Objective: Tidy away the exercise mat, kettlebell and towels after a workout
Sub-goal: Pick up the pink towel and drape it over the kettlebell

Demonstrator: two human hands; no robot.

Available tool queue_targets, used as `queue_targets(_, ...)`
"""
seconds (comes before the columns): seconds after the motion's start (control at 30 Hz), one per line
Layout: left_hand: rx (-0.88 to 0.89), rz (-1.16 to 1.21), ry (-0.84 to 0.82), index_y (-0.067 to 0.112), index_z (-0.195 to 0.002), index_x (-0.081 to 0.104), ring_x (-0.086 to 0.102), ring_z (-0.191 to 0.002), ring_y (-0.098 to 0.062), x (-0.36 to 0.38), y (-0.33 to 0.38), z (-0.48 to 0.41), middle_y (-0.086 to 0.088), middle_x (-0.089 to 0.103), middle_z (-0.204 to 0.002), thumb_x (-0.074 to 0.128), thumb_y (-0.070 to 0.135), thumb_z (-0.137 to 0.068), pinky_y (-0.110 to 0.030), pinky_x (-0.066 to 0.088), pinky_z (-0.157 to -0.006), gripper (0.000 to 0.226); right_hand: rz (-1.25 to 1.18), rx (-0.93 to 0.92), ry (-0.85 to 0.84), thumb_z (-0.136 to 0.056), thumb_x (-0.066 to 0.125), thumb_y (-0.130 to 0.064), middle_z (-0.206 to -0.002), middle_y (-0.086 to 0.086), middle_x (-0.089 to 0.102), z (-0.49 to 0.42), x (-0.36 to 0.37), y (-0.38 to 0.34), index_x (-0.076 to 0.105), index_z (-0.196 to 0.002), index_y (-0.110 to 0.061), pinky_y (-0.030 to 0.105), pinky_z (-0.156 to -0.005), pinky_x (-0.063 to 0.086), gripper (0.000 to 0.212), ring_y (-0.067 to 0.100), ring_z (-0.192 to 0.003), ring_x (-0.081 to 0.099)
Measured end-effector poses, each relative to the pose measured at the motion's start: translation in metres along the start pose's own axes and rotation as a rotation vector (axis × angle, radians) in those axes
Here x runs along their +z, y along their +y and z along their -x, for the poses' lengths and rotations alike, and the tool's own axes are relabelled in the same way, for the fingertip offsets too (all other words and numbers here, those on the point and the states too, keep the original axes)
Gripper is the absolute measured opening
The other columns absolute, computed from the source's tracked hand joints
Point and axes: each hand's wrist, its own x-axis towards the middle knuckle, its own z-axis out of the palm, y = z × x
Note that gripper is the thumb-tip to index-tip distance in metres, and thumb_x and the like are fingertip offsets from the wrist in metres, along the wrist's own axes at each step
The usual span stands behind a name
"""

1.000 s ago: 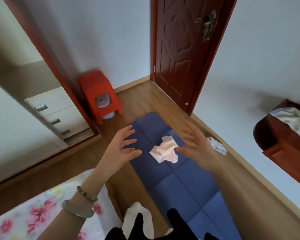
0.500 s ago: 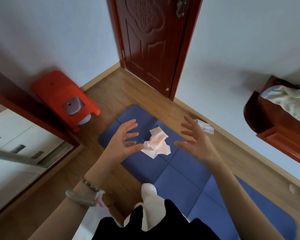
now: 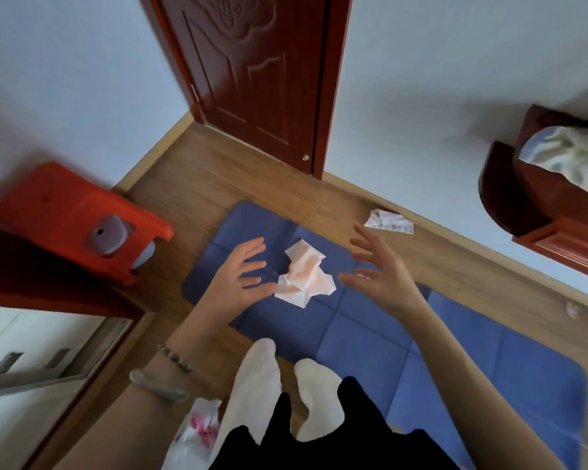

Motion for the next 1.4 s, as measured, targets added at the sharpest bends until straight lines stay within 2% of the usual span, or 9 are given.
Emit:
queue_targets(0.17,-0.028,-0.084,-0.153,0.024,-0.134,0.04,0.05,-0.12,-0.011,-0.025,-0.032,-0.06,0.006,0.044,-0.139,0.074,0.006,-0.078,-0.022,0.046,-0.093,0.069,-0.021,0.125,0.146,-0.075,0.076,-0.014,-0.125,-0.01,0.051,-0.035,0.028,0.023,0.039,-0.129,-0.042,0.027,-0.087,0.051,0.071,0.005,-0.105,0.056)
queue_targets(0.27,-0.082,-0.155,-0.242,0.021,-0.138,0.039,0.048,-0.121,-0.011,-0.033,-0.068,-0.096,0.008,0.042,-0.141,0.074,0.011,-0.079,-0.028,0.046,-0.097,0.069,-0.03,0.212,0.227,-0.075,0.077,-0.014,-0.122,-0.01,0.054,-0.058,0.051,0.054,0.044,-0.131,-0.036,0.028,-0.086,0.052,0.069,0.009,-0.104,0.057)
queue_targets(0.4,-0.165,-0.189,-0.276,0.024,-0.135,0.042,0.049,-0.121,-0.011,-0.029,-0.122,-0.15,0.009,0.044,-0.138,0.073,0.013,-0.08,-0.032,0.046,-0.098,0.065,-0.042,0.285,0.305,-0.076,0.075,-0.01,-0.108,-0.013,0.061,-0.093,0.072,0.106,0.052,-0.127,-0.028,0.018,-0.08,0.051,0.058,0.009,-0.097,0.06)
queue_targets(0.57,-0.21,-0.261,-0.247,0.021,-0.133,0.044,0.052,-0.115,-0.01,0.007,-0.221,-0.225,0.006,0.047,-0.134,0.069,0.011,-0.082,-0.018,0.044,-0.084,0.058,-0.03,0.425,0.35,-0.077,0.072,-0.011,-0.094,-0.019,0.06,-0.146,0.106,0.214,0.058,-0.121,-0.026,0.001,-0.067,0.043,0.049,-0.003,-0.083,0.061)
queue_targets(0.7,-0.255,-0.341,-0.227,0.018,-0.133,0.046,0.05,-0.113,-0.008,0.048,-0.328,-0.284,0.006,0.049,-0.134,0.064,0.021,-0.088,-0.022,0.038,-0.085,0.048,-0.029,0.491,0.372,-0.078,0.072,-0.015,-0.099,-0.017,0.058,-0.19,0.137,0.323,0.058,-0.12,-0.022,0.011,-0.07,0.045,0.044,0.006,-0.088,0.061)
queue_targets(0.83,-0.305,-0.358,-0.2,0.019,-0.127,0.051,0.052,-0.113,-0.01,0.084,-0.44,-0.33,0.009,0.052,-0.125,0.062,0.026,-0.089,-0.021,0.038,-0.082,0.04,-0.046,0.526,0.419,-0.081,0.067,-0.01,-0.103,-0.016,0.058,-0.233,0.161,0.434,0.058,-0.119,-0.024,0.004,-0.062,0.043,0.041,0.005,-0.093,0.059)
queue_targets(1.0,-0.415,-0.451,-0.266,0.007,-0.126,0.053,0.053,-0.117,-0.018,0.122,-0.565,-0.372,-0.003,0.053,-0.131,0.058,0.027,-0.091,-0.029,0.042,-0.088,0.041,-0.002,0.573,0.377,-0.084,0.059,-0.007,-0.111,-0.01,0.057,-0.286,0.183,0.554,0.054,-0.122,-0.023,0.014,-0.074,0.04,0.041,0.007,-0.098,0.053)
queue_targets(1.2,-0.417,-0.459,-0.276,0.007,-0.133,0.048,0.047,-0.124,-0.018,0.164,-0.649,-0.399,-0.005,0.049,-0.138,0.037,0.004,-0.095,-0.02,0.034,-0.088,0.039,0.126,0.607,0.291,-0.09,0.054,-0.014,-0.129,0.002,0.052,-0.339,0.211,0.654,0.042,-0.135,-0.024,0.032,-0.082,0.045,0.049,0.018,-0.113,0.048)
queue_targets(1.4,-0.588,-0.044,-0.141,0.012,-0.117,0.053,0.054,-0.104,-0.011,0.191,-0.68,-0.419,0.004,0.056,-0.114,0.074,0.03,-0.078,-0.018,0.041,-0.074,0.048,0.213,0.629,0.15,-0.084,0.064,-0.02,-0.145,-0.001,0.038,-0.386,0.223,0.698,0.017,-0.149,-0.022,0.034,-0.097,0.036,0.08,0.023,-0.131,0.036)
